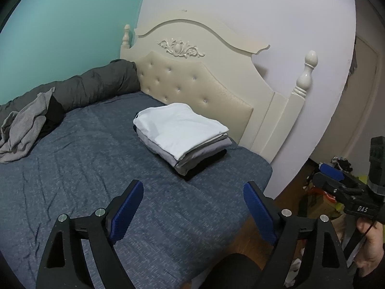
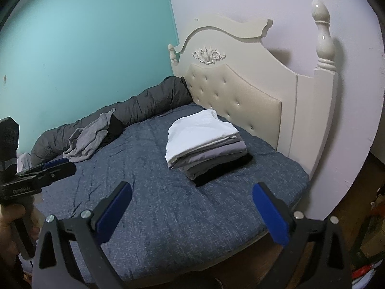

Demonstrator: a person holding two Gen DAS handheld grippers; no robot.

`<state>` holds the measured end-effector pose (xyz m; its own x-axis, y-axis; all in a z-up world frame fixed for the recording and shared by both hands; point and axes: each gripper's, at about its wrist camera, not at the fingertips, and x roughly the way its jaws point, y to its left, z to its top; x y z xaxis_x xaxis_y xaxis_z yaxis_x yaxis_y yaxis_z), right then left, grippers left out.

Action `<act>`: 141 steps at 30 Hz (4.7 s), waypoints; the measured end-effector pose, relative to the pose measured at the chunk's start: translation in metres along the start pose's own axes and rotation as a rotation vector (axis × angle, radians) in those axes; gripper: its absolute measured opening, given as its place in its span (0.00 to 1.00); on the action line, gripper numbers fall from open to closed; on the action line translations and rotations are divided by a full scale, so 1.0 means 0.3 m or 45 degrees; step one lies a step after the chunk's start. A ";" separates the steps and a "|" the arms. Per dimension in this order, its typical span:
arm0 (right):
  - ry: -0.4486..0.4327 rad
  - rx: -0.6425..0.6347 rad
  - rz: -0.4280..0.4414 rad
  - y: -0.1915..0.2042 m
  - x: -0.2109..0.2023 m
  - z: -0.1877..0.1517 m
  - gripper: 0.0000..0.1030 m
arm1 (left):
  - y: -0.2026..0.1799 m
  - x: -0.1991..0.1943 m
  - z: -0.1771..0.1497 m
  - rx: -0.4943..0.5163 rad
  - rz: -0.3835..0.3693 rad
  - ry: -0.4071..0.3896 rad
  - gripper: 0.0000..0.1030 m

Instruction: Fold clothes

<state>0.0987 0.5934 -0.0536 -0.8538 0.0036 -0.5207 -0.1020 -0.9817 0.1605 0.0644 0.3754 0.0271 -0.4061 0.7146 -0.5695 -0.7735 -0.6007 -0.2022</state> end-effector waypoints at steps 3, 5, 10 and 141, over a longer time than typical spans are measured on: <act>-0.015 -0.008 0.004 0.017 -0.026 -0.004 0.98 | -0.006 -0.006 -0.006 0.007 0.005 0.000 0.86; -0.016 0.001 0.010 0.021 -0.036 -0.003 0.98 | -0.011 -0.012 -0.008 0.011 0.018 -0.004 0.91; -0.033 0.006 0.004 0.034 -0.060 -0.007 0.98 | -0.013 -0.043 -0.016 0.008 0.052 -0.048 1.00; -0.057 -0.009 -0.033 0.071 -0.089 -0.074 1.00 | -0.025 -0.143 -0.074 -0.009 0.147 -0.082 1.00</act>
<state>0.1308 0.5681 -0.0549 -0.8729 0.0376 -0.4865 -0.1210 -0.9826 0.1411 0.0983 0.3414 0.0354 -0.5227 0.6620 -0.5371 -0.7163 -0.6827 -0.1443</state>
